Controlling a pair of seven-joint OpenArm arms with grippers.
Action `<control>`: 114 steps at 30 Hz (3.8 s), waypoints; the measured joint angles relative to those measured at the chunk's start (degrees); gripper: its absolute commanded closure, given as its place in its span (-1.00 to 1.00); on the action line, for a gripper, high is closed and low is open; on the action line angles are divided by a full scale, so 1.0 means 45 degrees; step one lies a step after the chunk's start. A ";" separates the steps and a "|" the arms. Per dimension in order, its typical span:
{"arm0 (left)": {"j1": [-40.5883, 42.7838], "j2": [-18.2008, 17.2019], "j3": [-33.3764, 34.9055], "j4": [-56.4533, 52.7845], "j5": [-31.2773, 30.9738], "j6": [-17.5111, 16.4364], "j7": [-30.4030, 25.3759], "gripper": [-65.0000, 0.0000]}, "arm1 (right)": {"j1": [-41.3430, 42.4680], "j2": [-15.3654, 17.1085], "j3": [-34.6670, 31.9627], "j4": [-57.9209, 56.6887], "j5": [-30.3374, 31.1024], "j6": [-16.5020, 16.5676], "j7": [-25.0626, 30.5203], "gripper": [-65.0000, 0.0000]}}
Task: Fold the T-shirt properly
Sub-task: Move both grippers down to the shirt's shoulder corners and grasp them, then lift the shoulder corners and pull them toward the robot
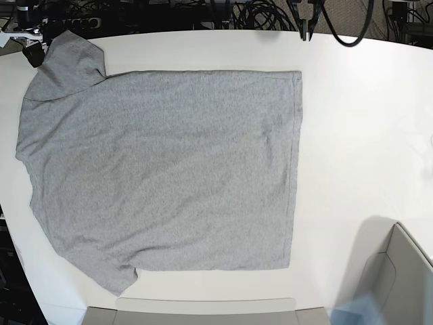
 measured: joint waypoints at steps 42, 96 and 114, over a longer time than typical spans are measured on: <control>-0.1185 -0.5314 0.4104 0.6635 -1.4702 0.0199 1.2041 0.40 | 0.1127 -0.2084 0.1020 0.0617 -0.3638 0.2142 -0.2866 0.23; 0.0806 -0.5008 0.1622 0.7577 -1.4639 -0.0005 1.3882 1.00 | -0.0675 -0.4488 0.5008 0.3463 -0.5974 0.3682 -0.3458 1.00; -0.1195 -0.4964 0.1389 0.8369 -1.4566 0.0442 1.5815 1.00 | 0.3429 -0.4639 0.8111 0.4619 -0.8034 0.4619 -1.0681 1.00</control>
